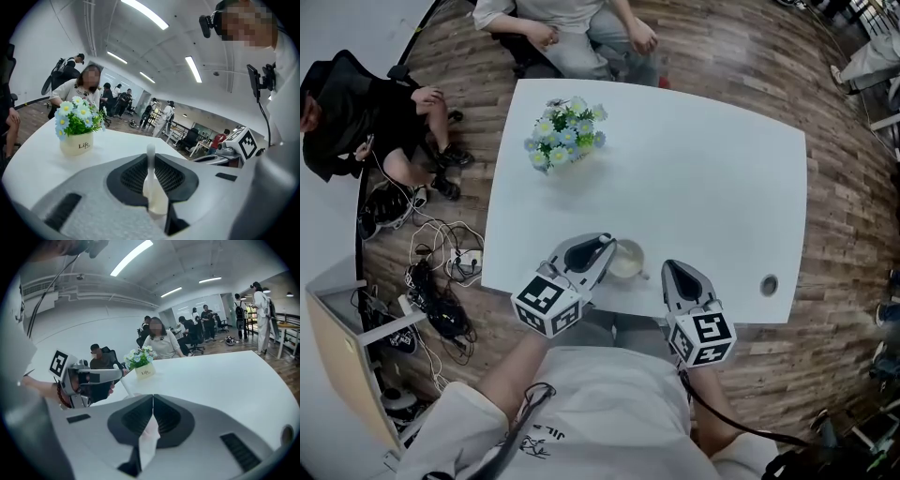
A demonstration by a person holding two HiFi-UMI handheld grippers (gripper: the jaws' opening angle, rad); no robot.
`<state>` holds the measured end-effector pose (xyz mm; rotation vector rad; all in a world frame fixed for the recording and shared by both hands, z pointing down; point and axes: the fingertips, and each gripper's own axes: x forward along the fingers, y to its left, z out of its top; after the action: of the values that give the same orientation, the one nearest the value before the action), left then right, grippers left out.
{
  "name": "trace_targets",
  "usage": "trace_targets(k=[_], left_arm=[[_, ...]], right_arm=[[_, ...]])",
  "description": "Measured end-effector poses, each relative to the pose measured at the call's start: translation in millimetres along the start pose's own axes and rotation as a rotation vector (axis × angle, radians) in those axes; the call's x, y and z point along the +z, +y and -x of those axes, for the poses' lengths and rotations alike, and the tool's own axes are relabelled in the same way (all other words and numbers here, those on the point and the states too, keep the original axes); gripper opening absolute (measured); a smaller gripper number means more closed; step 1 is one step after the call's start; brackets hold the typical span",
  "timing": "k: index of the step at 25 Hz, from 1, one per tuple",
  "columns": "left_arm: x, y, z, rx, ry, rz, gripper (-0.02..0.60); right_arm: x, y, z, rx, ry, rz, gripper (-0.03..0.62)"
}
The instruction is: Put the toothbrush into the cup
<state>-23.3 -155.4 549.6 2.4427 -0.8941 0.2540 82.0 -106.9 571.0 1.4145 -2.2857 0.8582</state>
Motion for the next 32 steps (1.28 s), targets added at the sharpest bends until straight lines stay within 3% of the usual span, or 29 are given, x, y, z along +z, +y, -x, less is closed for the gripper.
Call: trace_targets(k=[11, 22, 28, 32], left_arm=[[-14, 7, -5, -0.02, 0.005, 0.043, 0.055], [-28, 23, -2, 0.016, 0.046, 0.06, 0.06], [-29, 29, 2, 0.022, 0.049, 0.083, 0.107], [-22, 32, 10, 0.031, 0.042, 0.057, 0.11]], right_arm=[[-8, 3, -5, 0.003, 0.011, -0.014, 0.019], [-10, 7, -5, -0.004, 0.011, -0.021, 0.02], [-8, 12, -8, 0.004, 0.007, -0.021, 0.02], [-3, 15, -11, 0.012, 0.001, -0.014, 0.02]])
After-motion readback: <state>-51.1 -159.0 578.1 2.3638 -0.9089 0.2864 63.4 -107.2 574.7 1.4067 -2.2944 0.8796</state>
